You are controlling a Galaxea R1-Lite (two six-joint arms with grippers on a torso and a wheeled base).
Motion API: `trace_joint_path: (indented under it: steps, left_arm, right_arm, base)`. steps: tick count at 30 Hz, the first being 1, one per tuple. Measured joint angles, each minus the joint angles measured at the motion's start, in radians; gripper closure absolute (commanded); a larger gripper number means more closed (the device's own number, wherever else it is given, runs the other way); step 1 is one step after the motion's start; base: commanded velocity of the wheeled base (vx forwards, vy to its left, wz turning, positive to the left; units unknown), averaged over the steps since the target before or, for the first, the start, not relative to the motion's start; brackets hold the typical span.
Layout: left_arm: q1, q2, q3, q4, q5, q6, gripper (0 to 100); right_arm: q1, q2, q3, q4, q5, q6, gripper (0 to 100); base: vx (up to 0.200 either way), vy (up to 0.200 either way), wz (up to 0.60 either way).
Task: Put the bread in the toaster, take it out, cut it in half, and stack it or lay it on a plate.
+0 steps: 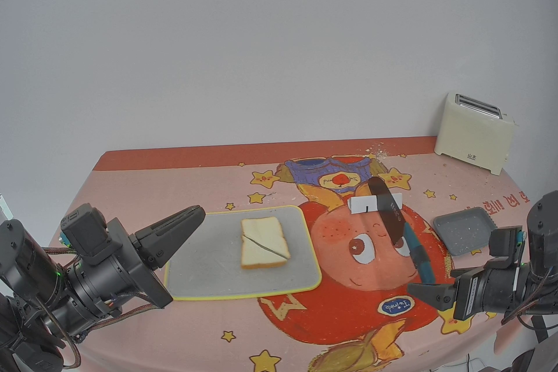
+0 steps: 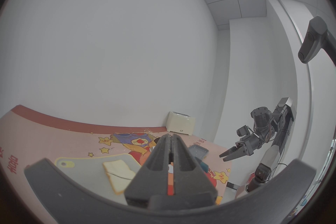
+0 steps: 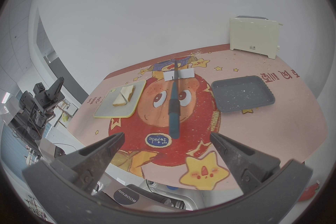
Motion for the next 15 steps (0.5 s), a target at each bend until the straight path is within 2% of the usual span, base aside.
trace_joint_path:
  steps: [11,12,15]
  left_arm:
    - [-0.014,0.092,-0.011,0.0,0.008,0.002,100]
    - [-0.025,0.115,-0.003,0.0,0.016,0.003,100]
    - [-0.034,0.13,0.003,0.0,0.021,0.005,100]
  right_arm:
    - [0.002,0.002,0.004,-0.069,0.004,0.0,0]
    - [0.009,0.001,0.009,-0.077,0.01,0.002,100]
    - [0.033,-0.001,0.01,-0.079,0.046,0.008,100]
  base:
    - [0.0,0.0,0.0]
    - [0.0,0.0,0.0]
    - [0.0,0.0,0.0]
